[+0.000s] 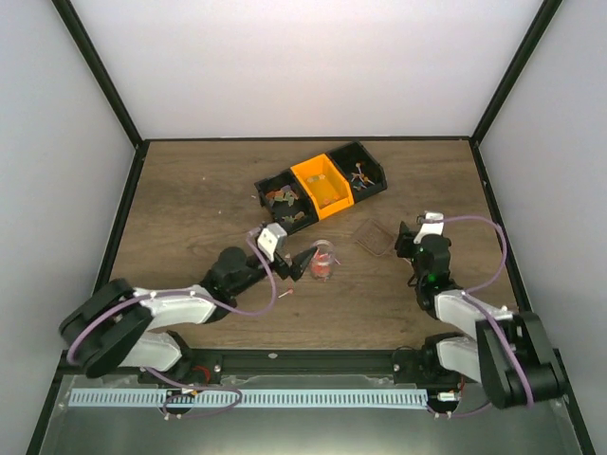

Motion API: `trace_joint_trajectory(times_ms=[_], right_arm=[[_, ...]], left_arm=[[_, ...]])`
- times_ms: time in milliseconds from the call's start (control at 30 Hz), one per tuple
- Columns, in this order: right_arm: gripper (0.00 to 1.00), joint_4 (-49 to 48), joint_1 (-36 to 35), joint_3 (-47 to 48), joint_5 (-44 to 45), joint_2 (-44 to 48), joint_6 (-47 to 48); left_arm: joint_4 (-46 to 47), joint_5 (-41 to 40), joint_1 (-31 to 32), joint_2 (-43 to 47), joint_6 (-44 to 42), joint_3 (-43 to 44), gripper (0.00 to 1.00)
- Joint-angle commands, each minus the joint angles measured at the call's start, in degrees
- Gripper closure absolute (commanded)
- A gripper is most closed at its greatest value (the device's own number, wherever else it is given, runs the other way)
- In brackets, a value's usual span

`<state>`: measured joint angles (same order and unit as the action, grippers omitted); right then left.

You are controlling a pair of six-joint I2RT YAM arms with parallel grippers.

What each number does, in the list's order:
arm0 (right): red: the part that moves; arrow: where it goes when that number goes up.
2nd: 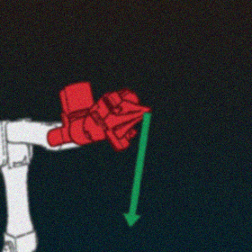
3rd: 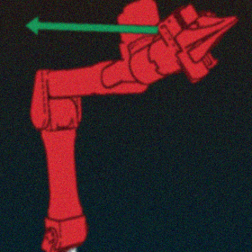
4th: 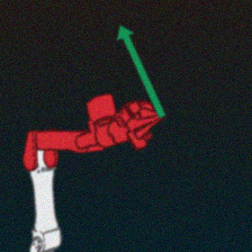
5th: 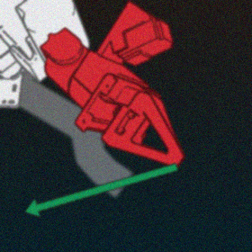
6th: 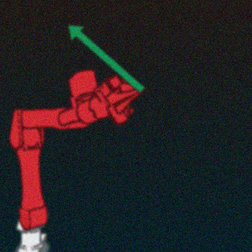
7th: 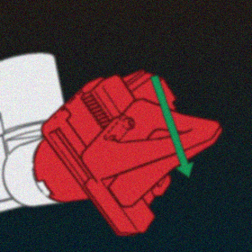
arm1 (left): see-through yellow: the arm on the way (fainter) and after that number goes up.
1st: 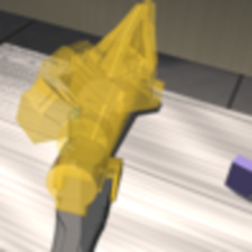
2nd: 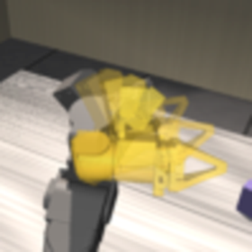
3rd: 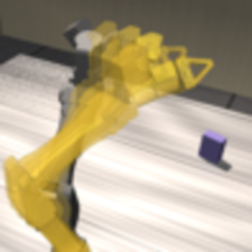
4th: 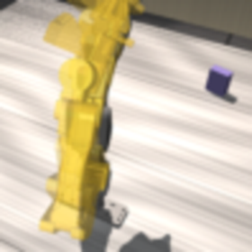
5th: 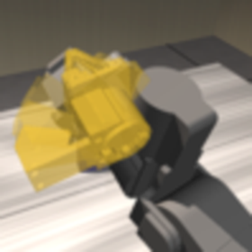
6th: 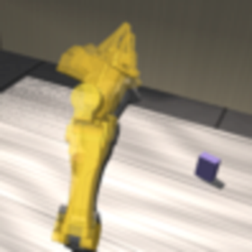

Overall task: Pack the candies
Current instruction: Reset both arms

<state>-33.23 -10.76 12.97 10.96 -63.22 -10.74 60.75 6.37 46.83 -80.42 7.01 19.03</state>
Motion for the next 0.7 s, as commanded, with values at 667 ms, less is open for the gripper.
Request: trace_joint_trajectory(times_ms=[667], right_arm=[[0.00, -43.4, 6.9, -2.1, -7.9, -24.4, 10.1]], left_arm=[[-10.7, -18.4, -38.4, 9.2, -2.3, 0.3, 0.00]])
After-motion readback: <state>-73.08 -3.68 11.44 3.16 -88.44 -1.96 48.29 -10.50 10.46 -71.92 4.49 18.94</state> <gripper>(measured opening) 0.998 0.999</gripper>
